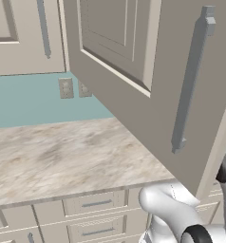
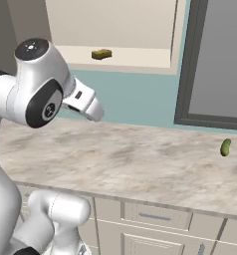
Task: Open the cabinet. Pick the sponge and place it next to the sink. Then close the cabinet.
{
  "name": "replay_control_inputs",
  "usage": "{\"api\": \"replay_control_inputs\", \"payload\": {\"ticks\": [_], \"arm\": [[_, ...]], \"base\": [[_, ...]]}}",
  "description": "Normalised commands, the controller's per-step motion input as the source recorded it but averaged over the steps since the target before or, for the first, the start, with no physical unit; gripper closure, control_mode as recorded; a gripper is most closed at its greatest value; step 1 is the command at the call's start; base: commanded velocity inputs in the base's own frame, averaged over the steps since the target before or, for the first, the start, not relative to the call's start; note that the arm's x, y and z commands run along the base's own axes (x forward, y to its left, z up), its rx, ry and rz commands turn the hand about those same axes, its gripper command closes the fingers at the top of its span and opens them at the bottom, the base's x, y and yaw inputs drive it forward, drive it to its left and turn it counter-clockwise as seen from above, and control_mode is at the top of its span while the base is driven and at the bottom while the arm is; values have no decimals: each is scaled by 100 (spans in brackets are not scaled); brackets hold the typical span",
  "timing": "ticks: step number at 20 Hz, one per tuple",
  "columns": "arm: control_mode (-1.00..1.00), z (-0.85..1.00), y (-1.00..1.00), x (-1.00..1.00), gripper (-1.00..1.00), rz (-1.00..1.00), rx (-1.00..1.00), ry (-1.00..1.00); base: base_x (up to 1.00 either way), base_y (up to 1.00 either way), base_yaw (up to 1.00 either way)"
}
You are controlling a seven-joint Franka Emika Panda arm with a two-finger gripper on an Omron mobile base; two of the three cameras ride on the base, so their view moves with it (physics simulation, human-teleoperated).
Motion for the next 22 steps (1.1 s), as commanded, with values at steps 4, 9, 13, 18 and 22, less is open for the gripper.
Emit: {"api": "replay_control_inputs", "payload": {"ticks": [4,9,13,18,22], "arm": [[-100,40,0,14,-100,6,-5,-21],[-100,68,2,-2,-100,9,-15,-7],[-100,83,10,-6,-100,3,-16,0],[-100,14,4,34,-100,3,-11,-5],[-100,0,0,60,-100,7,-1,-18]], "base": [[0,0,0],[0,0,0],[0,0,0],[0,0,0],[0,0,0]]}}
